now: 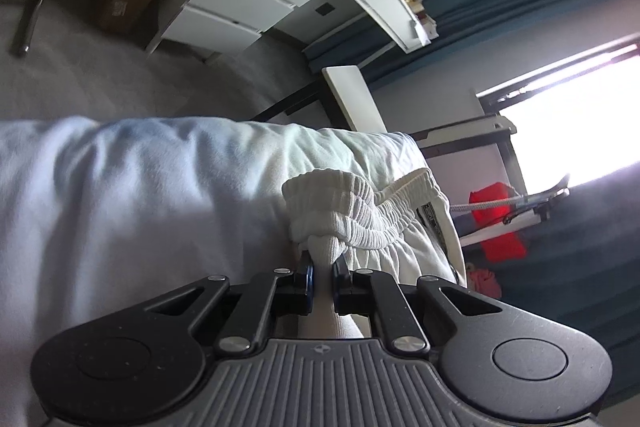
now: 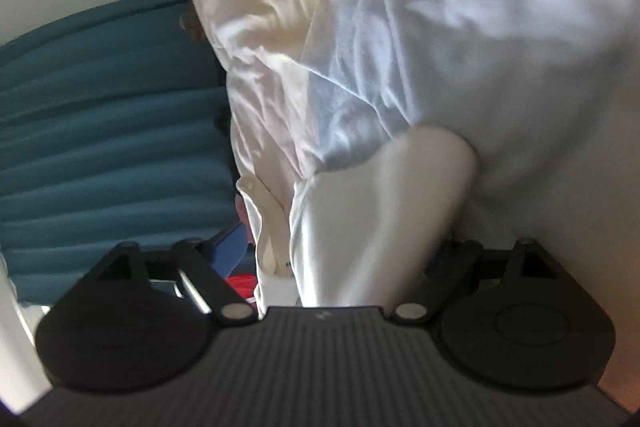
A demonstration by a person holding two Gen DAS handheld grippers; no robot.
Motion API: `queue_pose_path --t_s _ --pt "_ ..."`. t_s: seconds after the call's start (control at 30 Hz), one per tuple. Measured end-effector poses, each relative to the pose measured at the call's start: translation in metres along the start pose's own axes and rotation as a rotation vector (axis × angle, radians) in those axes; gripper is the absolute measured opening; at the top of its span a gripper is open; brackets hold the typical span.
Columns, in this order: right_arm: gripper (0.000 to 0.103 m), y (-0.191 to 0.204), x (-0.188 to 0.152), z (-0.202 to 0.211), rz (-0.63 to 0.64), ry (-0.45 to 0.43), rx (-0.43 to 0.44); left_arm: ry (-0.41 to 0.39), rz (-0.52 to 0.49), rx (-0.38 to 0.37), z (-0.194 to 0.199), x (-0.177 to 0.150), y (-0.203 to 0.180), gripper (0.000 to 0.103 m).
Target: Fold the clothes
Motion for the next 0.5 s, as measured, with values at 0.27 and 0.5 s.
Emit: queue_pose_path --t_s 0.27,0.5 --pt "0.015 0.073 0.037 -0.013 0.379 -0.05 -0.118 0.005 0.047 0.0 -0.001 0.0 -0.004 0.009" --pt "0.012 0.146 0.051 0.041 0.602 -0.25 -0.017 0.054 0.009 -0.013 0.016 0.002 -0.024 0.009"
Point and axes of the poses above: each gripper's, at about its wrist camera, not at the fingertips, and z roughly against the way its jaws point, y to its left, x to its top, the point moved 2 cm from there along -z, roughly the way its jaws point, and after that the axes turned 10 degrees about z, right-handed, at the moved point
